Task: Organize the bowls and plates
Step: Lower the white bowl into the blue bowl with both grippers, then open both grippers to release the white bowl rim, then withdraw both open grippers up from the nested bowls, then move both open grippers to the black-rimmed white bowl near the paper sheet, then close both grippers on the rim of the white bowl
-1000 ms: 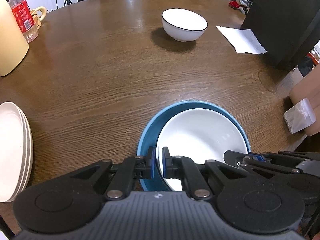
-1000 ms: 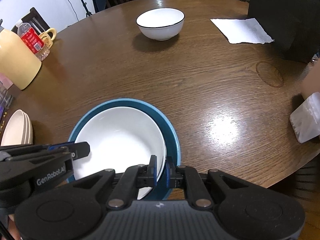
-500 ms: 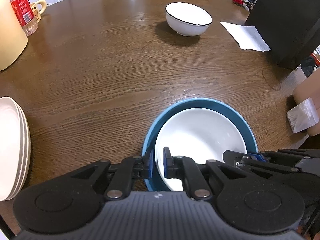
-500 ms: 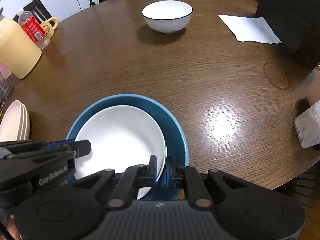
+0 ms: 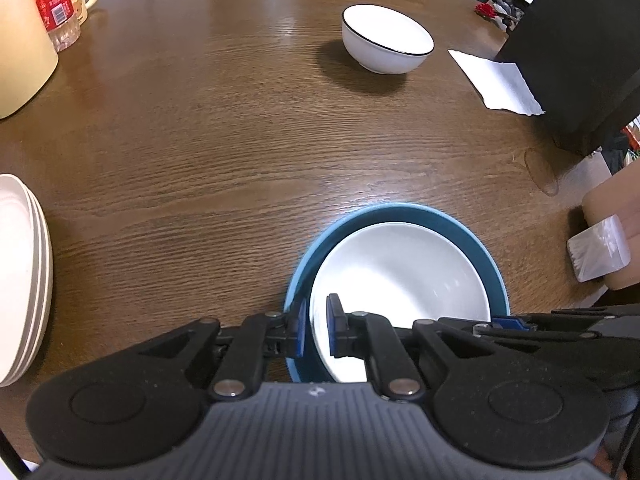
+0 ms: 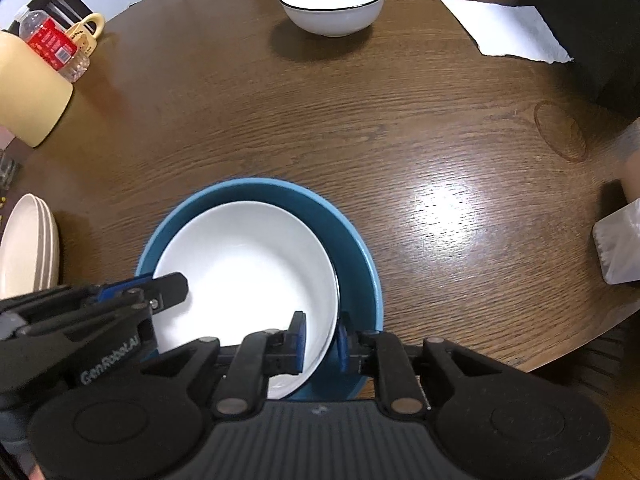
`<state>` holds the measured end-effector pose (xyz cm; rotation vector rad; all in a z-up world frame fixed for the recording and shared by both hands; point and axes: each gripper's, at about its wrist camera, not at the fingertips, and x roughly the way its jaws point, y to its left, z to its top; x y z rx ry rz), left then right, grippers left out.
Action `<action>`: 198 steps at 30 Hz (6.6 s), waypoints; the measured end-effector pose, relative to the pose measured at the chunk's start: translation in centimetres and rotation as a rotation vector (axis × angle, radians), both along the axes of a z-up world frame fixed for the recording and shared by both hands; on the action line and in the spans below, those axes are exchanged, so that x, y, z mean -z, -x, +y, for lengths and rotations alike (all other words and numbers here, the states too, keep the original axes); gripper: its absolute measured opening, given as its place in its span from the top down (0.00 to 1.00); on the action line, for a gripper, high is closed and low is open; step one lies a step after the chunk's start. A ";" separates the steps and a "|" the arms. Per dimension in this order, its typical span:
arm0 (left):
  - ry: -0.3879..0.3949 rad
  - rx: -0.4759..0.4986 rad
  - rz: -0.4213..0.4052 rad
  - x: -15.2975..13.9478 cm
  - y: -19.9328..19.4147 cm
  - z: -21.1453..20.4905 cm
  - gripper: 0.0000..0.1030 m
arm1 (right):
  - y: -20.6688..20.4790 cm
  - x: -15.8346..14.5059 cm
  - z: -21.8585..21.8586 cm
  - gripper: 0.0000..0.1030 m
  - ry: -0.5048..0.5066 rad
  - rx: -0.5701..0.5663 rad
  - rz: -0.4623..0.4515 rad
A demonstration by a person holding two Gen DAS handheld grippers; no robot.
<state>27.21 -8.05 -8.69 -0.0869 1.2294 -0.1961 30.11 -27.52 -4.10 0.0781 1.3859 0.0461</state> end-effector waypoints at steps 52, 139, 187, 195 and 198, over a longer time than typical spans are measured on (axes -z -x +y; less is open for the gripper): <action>0.065 -0.055 -0.194 -8.1 7.5 2.8 0.00 | 8.6 -8.0 -5.3 0.00 -0.028 -0.005 -0.223; -0.004 0.029 -0.172 -8.5 -16.3 -0.6 0.00 | -12.2 -8.2 -5.3 0.00 0.042 0.024 -0.204; 0.019 -0.048 -0.081 0.0 -28.2 -3.7 0.02 | -25.9 -1.4 -8.8 0.27 0.010 0.119 -0.178; 0.038 -0.054 -0.062 1.2 -29.2 -4.3 0.18 | -27.0 -0.7 -8.5 0.48 -0.033 0.110 -0.194; 0.048 -0.058 -0.054 1.7 -29.4 -4.4 0.26 | -27.2 -0.2 -8.4 0.57 -0.047 0.117 -0.190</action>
